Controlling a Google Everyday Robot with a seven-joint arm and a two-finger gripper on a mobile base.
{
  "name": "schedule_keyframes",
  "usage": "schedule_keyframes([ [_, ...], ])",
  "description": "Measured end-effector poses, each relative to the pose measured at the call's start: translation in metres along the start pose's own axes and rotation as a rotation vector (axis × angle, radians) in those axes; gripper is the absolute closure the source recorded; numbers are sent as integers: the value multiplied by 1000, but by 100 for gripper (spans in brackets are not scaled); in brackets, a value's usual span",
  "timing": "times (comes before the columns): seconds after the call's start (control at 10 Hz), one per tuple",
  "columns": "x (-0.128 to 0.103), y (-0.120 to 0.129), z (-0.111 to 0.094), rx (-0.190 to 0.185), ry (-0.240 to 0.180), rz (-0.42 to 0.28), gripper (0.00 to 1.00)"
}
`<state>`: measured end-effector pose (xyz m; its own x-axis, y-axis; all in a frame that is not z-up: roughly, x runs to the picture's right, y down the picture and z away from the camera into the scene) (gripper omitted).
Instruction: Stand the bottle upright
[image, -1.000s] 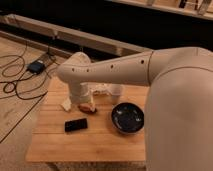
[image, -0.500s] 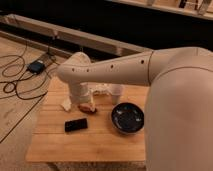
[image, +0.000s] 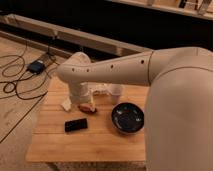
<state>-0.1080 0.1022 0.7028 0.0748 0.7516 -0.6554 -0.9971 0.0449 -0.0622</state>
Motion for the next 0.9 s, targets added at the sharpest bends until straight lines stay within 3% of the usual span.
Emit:
schedule_keyframes([
  [0.2, -15, -10, 5, 16, -7, -10, 35],
  [0.6, -85, -50, 30, 54, -38, -28, 35],
  [0.9, -131, -63, 47, 56, -56, -6, 35],
])
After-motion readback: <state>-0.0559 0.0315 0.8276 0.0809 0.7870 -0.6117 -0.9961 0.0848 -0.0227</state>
